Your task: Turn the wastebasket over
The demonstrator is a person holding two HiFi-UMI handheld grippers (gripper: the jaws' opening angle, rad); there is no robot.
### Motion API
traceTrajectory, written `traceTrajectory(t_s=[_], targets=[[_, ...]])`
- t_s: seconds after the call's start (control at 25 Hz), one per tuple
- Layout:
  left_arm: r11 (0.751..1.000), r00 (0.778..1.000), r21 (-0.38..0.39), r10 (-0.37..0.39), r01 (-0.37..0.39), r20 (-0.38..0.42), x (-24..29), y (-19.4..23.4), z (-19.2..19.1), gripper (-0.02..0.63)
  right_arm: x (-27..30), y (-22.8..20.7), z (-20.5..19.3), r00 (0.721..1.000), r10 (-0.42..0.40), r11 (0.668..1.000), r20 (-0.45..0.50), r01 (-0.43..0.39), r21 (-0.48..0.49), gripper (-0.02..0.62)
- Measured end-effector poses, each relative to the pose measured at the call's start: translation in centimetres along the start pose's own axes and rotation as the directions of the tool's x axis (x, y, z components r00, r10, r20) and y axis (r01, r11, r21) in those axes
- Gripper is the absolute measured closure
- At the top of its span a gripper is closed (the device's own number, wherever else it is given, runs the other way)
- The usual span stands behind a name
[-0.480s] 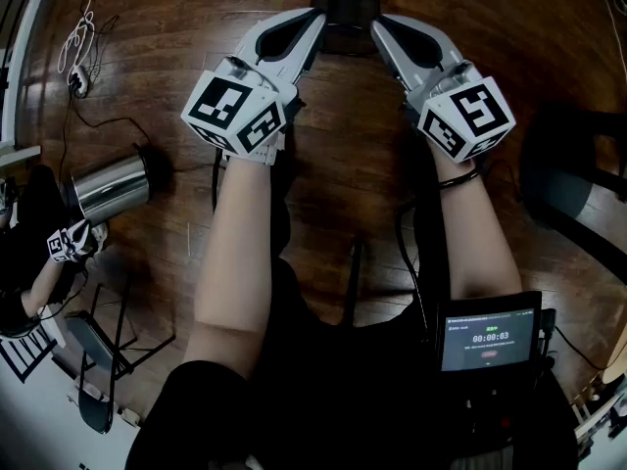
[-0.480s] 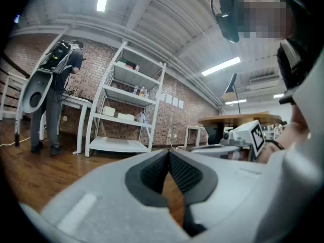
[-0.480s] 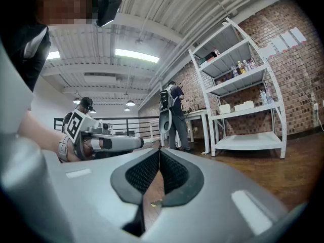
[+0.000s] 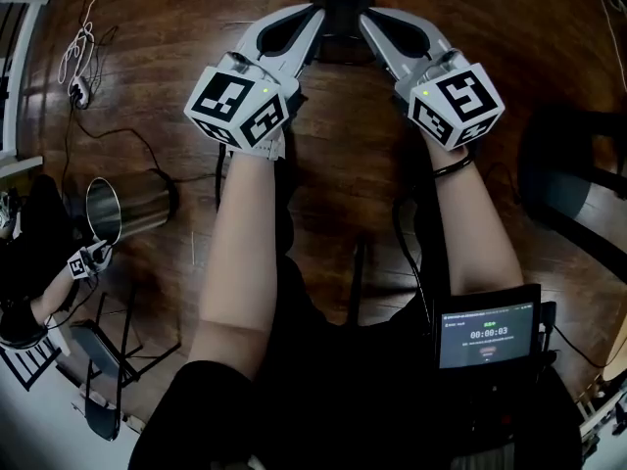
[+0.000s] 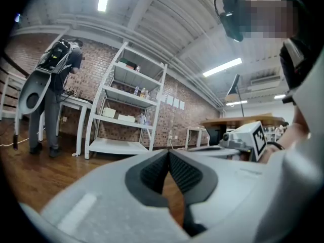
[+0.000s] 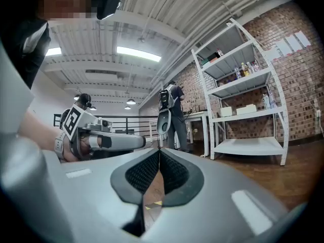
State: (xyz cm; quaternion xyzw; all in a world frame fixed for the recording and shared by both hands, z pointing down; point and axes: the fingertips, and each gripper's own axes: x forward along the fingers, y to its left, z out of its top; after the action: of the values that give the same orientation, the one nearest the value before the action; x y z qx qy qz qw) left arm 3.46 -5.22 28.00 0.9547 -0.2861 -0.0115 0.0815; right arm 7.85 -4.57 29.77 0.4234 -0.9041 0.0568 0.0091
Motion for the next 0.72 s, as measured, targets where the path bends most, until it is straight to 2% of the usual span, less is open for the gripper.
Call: traceTrajectory(t_s=[0.2, 0.44, 0.72], targets=[[1.000, 1.000, 0.022, -0.013, 0.014, -0.022, 1.5, 1.4, 0.5, 0.605, 1.7, -2.2, 0.6, 1.000, -0.004, 1.000, -0.006, 0.004, -0.002, 0.584], [1.000, 1.000, 0.013, 0.001, -0.001, -0.012, 5.1, 4.7, 1.6, 0.606, 4.7, -6.6, 0.0, 1.000, 0.001, 1.000, -0.028, -0.001, 0.013, 0.584], [1.000, 1.000, 0.004, 0.009, -0.009, -0.010, 7.6, 7.7, 2.6, 0.604, 7.9, -9.6, -0.2, 1.000, -0.005, 0.998, -0.031, 0.007, 0.057, 0.584]])
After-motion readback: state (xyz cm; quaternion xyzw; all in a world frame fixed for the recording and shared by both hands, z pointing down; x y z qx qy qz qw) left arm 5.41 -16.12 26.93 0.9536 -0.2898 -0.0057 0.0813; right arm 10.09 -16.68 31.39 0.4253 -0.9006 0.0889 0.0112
